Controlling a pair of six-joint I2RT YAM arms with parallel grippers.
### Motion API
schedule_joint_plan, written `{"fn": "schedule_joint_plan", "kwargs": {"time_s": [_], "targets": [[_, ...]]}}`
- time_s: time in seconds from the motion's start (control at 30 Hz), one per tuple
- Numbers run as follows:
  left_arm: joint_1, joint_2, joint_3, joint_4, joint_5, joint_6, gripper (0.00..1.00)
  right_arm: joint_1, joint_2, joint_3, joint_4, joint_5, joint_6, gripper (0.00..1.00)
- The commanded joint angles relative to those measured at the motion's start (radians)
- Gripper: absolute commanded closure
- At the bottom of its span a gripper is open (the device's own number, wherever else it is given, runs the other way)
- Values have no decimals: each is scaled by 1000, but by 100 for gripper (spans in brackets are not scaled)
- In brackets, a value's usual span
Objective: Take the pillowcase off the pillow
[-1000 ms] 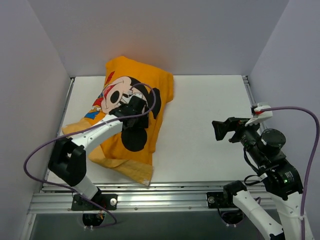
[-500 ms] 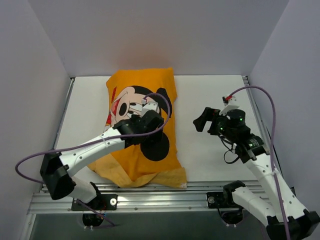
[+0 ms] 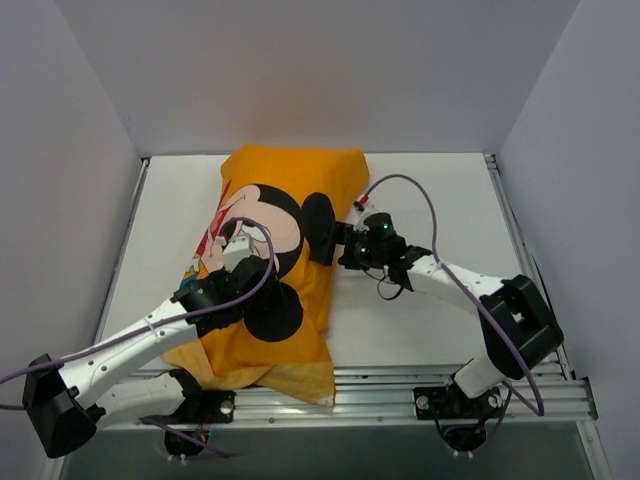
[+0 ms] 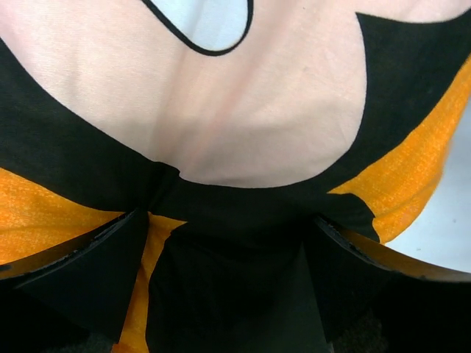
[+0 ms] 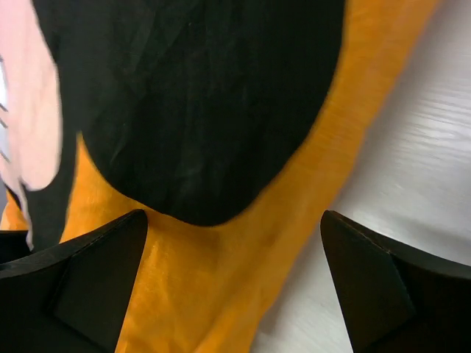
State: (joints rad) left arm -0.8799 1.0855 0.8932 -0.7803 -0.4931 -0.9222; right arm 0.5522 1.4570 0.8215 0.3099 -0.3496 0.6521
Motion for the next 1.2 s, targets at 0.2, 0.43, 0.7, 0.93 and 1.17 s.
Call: {"fn": "schedule_joint_plan", "kwargs": {"time_s": [0.2, 0.43, 0.7, 0.93, 1.17], "targets": [[50, 47, -132, 48, 111, -60, 6, 129, 279, 108, 365, -106, 63, 15], [67, 181, 22, 182, 142, 45, 5, 129, 122, 311, 53, -34, -158, 100], [67, 154, 341, 406, 133, 163, 5, 149, 81, 879, -512, 89, -474, 100], [67, -106, 254, 380, -16, 94, 5, 281, 180, 1030, -649, 133, -565, 100], [65, -495, 9, -37, -61, -188, 5, 437, 318, 958, -676, 201, -555, 72]]}}
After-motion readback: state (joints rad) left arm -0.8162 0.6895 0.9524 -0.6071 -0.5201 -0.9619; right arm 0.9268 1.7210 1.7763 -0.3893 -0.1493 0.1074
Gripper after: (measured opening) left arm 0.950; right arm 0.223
